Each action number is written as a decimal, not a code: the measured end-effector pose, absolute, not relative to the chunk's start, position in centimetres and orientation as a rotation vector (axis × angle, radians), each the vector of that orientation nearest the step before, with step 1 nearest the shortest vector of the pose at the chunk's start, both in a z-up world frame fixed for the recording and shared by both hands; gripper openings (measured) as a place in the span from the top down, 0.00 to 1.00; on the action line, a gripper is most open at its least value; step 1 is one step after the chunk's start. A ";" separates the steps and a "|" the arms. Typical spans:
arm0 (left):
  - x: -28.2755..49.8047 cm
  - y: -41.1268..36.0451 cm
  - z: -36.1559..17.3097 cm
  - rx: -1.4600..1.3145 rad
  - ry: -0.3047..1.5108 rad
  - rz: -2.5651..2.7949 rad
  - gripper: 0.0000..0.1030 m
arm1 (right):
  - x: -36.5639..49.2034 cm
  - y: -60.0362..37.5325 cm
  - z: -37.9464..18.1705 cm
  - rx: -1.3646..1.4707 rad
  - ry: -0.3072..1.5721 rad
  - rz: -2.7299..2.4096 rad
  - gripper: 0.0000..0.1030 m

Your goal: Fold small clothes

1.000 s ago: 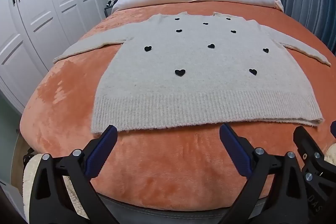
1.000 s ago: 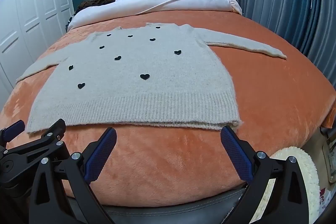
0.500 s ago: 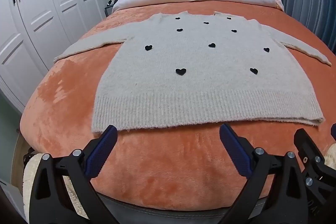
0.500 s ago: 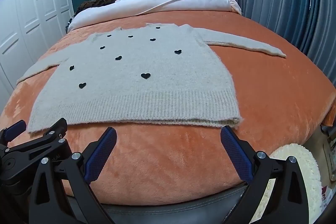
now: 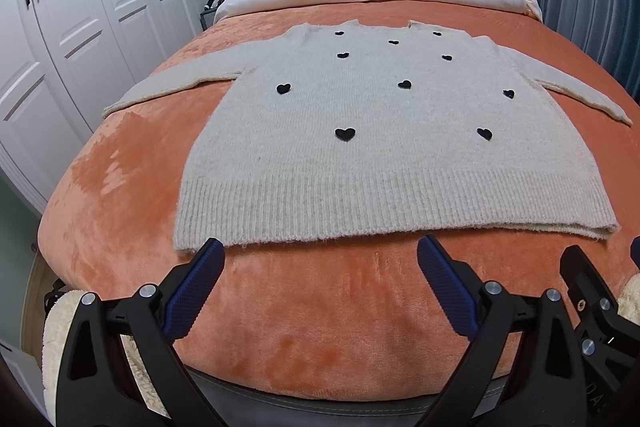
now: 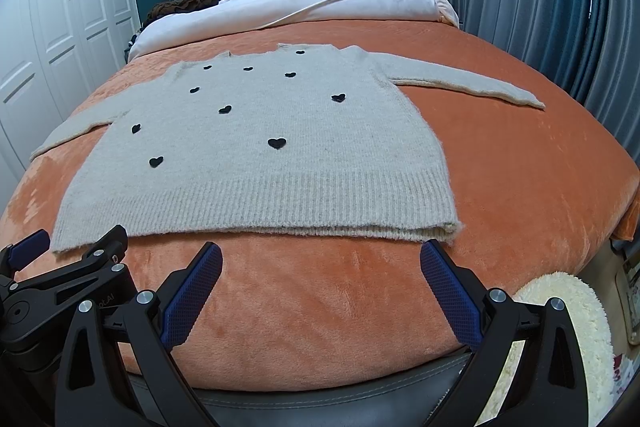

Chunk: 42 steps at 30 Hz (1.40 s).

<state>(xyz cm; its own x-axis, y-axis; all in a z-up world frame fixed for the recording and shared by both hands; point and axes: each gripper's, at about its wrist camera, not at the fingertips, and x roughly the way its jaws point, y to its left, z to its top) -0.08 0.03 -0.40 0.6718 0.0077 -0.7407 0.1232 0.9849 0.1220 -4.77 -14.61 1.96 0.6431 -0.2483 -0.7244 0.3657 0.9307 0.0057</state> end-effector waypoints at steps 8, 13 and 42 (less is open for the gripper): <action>-0.1 0.1 -0.4 0.167 0.832 -0.066 0.08 | -4.8 -14.7 1.9 0.158 0.801 -0.349 0.05; -0.1 0.1 -0.4 0.167 0.832 -0.066 0.08 | -4.8 -14.7 2.0 0.159 0.801 -0.350 0.05; -0.2 0.1 -0.3 0.168 0.830 -0.065 0.09 | -5.0 -15.0 2.1 0.161 0.798 -0.349 0.05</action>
<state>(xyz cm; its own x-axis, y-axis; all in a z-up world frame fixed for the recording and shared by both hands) -0.19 0.12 -0.35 0.6737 0.0081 -0.7390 0.1232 0.9847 0.1232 -4.97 -15.03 2.13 0.6446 -0.2454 -0.7240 0.3656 0.9307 0.0101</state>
